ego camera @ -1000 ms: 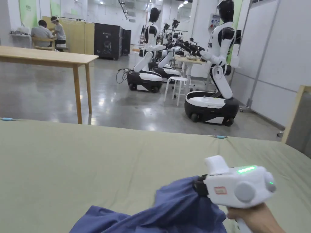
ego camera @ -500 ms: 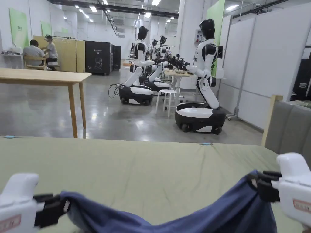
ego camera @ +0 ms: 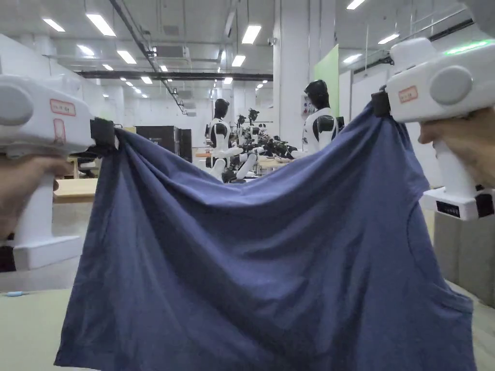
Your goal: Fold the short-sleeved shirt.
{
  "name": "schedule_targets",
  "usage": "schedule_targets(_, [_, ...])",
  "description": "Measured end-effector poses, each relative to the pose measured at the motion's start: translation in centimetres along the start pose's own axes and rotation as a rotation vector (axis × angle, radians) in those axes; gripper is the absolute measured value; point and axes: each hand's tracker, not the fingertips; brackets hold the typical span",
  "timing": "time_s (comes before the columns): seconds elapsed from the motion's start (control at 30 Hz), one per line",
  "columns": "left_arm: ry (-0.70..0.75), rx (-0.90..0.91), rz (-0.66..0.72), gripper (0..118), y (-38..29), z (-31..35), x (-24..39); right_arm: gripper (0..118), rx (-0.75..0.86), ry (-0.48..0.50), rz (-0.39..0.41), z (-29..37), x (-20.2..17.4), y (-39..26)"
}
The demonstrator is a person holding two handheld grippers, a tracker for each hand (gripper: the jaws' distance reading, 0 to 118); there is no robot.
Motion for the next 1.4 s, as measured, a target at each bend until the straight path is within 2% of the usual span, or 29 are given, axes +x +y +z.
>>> schedule_targets(0.03, [0.011,0.012,-0.012,6,1.2,-0.7,-0.2,5,0.018,-0.003,-0.035,-0.9,0.1,1.3])
schedule_targets(0.17, [0.051,0.017,-0.064,6,3.9,-3.3,-1.1,5,0.025,-0.034,-0.092,-4.6,0.3,4.2])
schedule_targets(0.33, [0.090,0.053,-0.045,6,5.5,-6.5,-3.2,5,0.047,-0.004,-0.183,-8.7,0.8,5.3])
schedule_targets(0.77, [0.127,0.078,-0.022,6,3.9,-10.8,-5.1,5,0.061,-0.019,-0.255,-12.4,1.7,3.8])
schedule_targets(0.9, [0.132,0.073,0.022,6,0.9,-12.2,-6.1,5,0.055,-0.033,-0.249,-13.3,1.5,1.6])
schedule_targets(1.0, [0.143,0.038,0.082,6,-1.8,-13.5,-7.2,5,0.032,-0.017,-0.300,-14.0,1.7,-1.0])
schedule_targets(1.1, [0.131,0.016,0.110,6,-5.1,-14.5,-7.9,5,-0.004,-0.004,-0.273,-14.6,1.1,-4.3])
schedule_targets(1.2, [0.129,-0.003,0.128,6,-9.5,-15.5,-8.5,5,-0.038,0.009,-0.279,-15.1,0.2,-8.6])
schedule_targets(1.3, [0.108,-0.060,0.217,6,-14.5,-16.2,-9.1,5,-0.067,0.035,-0.306,-15.4,-0.5,-13.0])
schedule_targets(1.4, [0.104,-0.099,0.216,6,-19.3,-16.6,-9.7,5,-0.120,0.065,-0.324,-16.0,-1.2,-16.8])
